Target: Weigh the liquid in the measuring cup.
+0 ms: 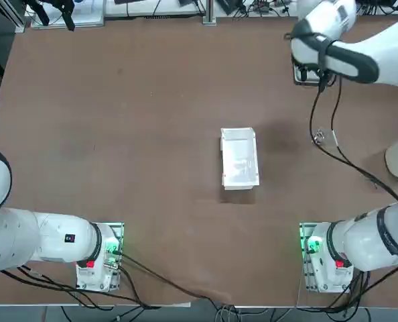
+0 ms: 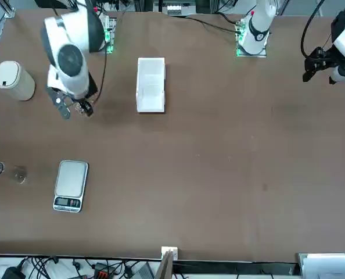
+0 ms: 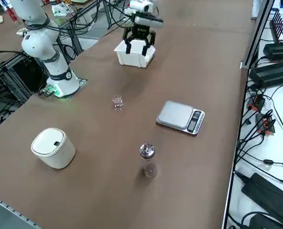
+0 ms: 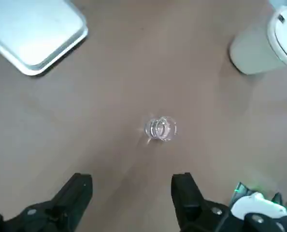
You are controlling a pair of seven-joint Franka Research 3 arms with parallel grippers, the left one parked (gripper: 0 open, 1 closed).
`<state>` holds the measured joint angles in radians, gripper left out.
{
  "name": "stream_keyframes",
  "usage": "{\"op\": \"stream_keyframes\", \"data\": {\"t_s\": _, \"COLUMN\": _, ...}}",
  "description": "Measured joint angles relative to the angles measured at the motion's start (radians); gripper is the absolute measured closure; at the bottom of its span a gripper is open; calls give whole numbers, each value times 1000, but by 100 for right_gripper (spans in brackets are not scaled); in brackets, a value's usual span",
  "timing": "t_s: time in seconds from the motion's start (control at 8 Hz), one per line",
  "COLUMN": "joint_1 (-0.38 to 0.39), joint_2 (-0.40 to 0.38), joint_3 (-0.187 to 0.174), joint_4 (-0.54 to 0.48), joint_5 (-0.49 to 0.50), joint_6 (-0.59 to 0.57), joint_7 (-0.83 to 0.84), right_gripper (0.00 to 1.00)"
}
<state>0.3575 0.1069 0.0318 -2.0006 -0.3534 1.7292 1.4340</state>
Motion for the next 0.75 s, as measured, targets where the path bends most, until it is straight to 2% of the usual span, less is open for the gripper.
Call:
{"op": "stream_keyframes", "data": {"t_s": 0.5, "joint_1": 62, "joint_2": 191, "joint_3": 0, "joint_4": -3, "joint_5": -102, "joint_6": 1, "joint_7": 413, "right_gripper": 0}}
{"op": "stream_keyframes", "data": {"t_s": 0.75, "joint_1": 76, "joint_2": 243, "joint_3": 0, "joint_4": -1, "joint_5": -120, "joint_6": -2, "joint_7": 570, "right_gripper": 1}}
